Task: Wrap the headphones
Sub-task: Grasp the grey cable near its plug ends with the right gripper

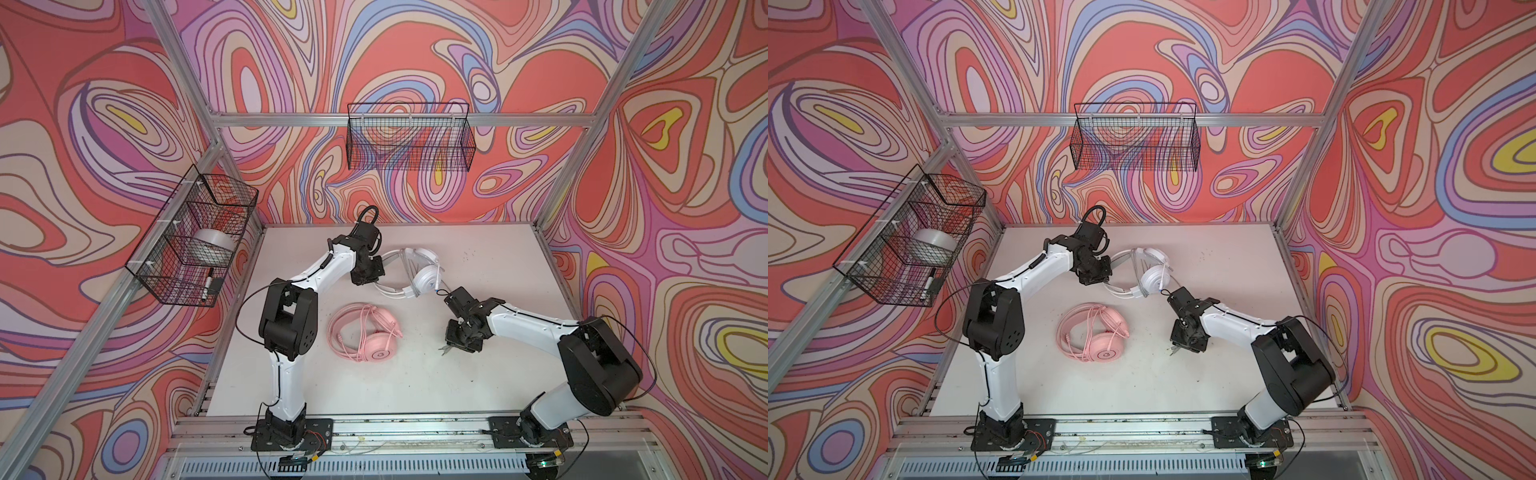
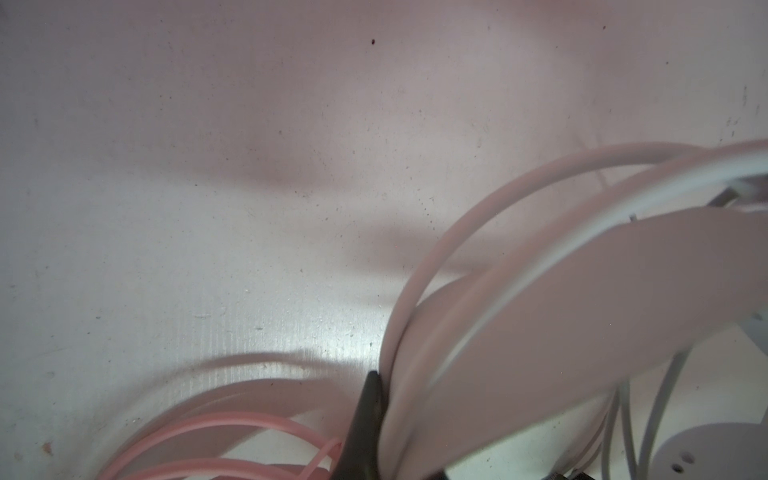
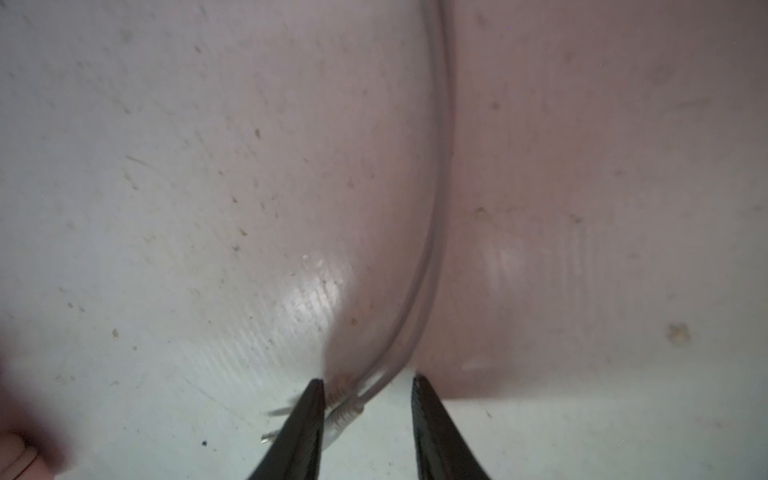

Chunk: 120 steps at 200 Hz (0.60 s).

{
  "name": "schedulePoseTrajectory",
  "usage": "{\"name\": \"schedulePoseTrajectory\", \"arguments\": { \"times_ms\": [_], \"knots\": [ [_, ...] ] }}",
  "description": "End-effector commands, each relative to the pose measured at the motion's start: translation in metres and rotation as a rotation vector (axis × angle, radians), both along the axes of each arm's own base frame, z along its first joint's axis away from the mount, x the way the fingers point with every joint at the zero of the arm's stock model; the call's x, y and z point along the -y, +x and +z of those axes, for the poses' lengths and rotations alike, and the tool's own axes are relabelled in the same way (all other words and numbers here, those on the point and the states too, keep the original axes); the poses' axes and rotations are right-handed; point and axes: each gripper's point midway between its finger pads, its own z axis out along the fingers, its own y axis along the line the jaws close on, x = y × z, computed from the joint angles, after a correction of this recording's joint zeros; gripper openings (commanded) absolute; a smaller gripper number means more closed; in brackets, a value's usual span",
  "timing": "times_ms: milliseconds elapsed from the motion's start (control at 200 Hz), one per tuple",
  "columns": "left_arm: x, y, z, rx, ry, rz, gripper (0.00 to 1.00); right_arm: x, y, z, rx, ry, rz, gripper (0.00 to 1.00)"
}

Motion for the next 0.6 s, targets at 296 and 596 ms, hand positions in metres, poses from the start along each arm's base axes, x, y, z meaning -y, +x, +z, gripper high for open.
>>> {"name": "schedulePoseTrajectory", "arguments": {
  "times_ms": [296,596],
  "knots": [
    [0.004,0.008,0.009,0.016,-0.029,0.005,0.00,0.014,-0.020,-0.030,-0.107,-0.097,0.064,0.28],
    [0.001,0.011,0.011,0.022,-0.023,0.017,0.00,0.025,-0.026,-0.030,-0.108,-0.147,0.107,0.14]
  ]
}}
